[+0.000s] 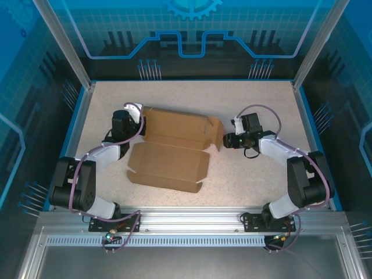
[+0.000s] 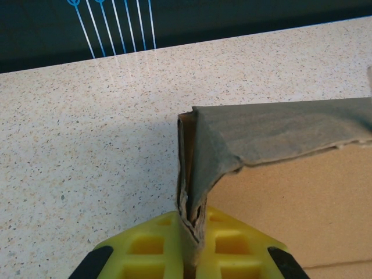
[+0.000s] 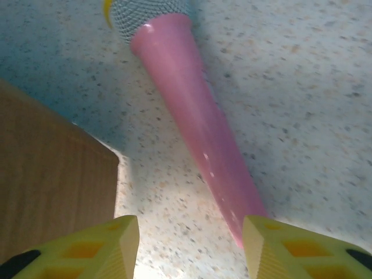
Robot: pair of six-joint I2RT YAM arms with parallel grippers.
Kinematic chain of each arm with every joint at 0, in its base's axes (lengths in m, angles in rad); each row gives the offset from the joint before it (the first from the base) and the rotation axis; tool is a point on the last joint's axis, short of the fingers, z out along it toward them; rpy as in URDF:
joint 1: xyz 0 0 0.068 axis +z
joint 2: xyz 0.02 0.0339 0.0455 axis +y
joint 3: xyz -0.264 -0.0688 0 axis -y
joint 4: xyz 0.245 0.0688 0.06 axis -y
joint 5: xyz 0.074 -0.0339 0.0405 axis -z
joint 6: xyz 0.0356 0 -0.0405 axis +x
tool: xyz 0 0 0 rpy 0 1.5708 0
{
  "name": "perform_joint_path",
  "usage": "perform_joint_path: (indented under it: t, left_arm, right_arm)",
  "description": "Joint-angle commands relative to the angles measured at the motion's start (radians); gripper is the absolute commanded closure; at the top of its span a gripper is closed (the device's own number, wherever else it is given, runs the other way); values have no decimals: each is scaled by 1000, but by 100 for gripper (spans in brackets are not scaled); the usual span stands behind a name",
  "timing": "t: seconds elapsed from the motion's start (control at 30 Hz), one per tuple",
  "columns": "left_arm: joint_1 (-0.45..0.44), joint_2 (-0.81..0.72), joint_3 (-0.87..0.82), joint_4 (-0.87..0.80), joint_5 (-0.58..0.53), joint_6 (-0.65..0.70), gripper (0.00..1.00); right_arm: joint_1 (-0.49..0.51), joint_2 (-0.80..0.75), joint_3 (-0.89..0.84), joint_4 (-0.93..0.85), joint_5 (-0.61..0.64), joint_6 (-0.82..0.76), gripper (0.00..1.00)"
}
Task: Fold the paper box
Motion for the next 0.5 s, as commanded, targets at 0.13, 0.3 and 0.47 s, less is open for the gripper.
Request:
perform_joint_path:
  t: [0.13,0.3,0.47]
  left_arm:
    - [-2,-23,-3,2,19,-27,100]
    - [-3,-22,-3,1,22,-29,100]
    - [-3,-24,-3,1,22,-29,100]
  right_arm:
    - [38,49,75,61,-135,-58,53]
    - [69,47,71,73,-170,-69,55]
    - [98,46,77,80,-187,-73,52]
